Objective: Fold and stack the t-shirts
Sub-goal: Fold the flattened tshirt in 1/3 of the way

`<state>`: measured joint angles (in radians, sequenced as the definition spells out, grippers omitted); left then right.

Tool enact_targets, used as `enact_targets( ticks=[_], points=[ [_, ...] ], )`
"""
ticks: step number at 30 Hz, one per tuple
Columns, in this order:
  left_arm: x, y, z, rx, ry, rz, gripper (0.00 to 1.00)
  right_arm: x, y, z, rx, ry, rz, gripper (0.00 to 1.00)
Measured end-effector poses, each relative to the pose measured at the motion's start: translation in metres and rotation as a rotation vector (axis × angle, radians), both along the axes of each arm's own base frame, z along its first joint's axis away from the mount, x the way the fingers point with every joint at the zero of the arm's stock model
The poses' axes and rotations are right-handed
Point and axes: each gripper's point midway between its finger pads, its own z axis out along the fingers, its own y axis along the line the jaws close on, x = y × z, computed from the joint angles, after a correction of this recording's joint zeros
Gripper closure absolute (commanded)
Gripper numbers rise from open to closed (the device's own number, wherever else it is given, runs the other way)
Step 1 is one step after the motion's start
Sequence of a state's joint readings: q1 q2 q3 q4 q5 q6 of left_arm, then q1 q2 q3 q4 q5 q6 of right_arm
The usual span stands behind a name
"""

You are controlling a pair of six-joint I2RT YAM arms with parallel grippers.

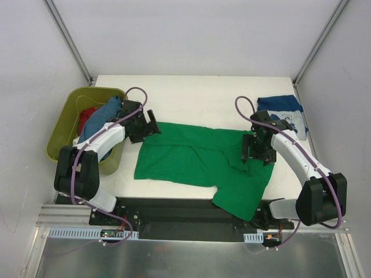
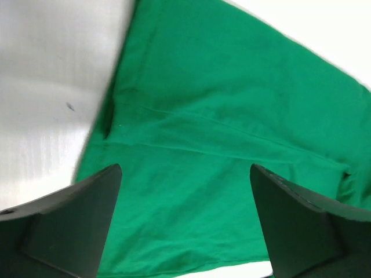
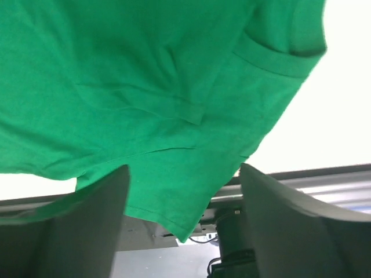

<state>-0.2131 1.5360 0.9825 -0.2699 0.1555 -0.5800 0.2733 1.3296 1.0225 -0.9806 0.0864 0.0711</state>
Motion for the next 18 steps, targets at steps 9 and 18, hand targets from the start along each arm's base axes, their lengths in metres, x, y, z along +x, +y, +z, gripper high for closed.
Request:
enact_targets(
  ticks=[9, 18],
  points=[
    [0.005, -0.046, 0.032, -0.034, -0.065, -0.114, 0.0, 0.044, -0.004, 0.029, -0.054, -0.116, -0.038, 0.05],
    [0.027, -0.071, -0.015, -0.049, 0.05, -0.164, 0.0, 0.105, 0.002, -0.025, -0.042, -0.027, -0.076, 0.03]
  ],
)
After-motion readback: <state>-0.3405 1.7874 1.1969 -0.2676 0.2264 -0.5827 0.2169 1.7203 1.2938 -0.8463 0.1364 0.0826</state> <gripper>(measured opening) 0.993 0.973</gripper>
